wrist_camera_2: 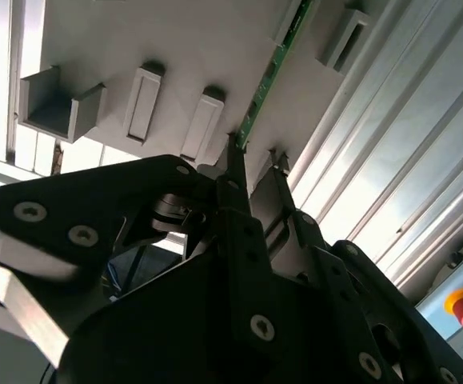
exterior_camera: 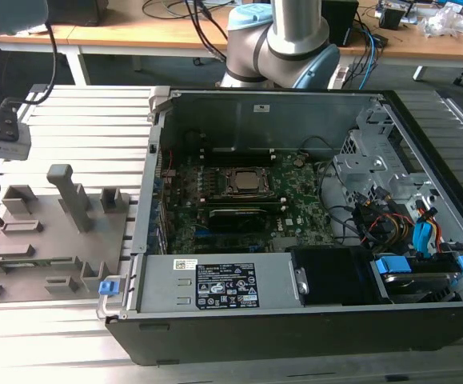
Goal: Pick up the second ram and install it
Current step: 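Pick up the second ram and move it above second insertion slot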
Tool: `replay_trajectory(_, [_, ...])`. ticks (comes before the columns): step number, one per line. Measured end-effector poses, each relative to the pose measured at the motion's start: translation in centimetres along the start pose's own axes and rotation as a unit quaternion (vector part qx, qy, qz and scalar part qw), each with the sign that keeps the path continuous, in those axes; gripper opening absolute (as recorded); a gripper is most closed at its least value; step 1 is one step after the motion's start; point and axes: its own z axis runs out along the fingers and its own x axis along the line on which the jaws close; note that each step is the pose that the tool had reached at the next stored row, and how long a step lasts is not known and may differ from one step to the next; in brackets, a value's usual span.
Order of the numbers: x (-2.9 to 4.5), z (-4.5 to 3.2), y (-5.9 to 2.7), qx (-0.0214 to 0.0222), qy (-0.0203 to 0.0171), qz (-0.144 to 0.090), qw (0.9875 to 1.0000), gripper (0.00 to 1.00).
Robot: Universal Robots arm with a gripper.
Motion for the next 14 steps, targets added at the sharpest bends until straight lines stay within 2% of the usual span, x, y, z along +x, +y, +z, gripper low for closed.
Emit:
replay_trajectory(9, [0.02,0.41,-1.17,0.0,0.0001,0.0,1.0,0.3])
replay_trajectory(14, [0.03,0.77,-1.31,-0.0001,0.0002,0.0,1.0,0.3])
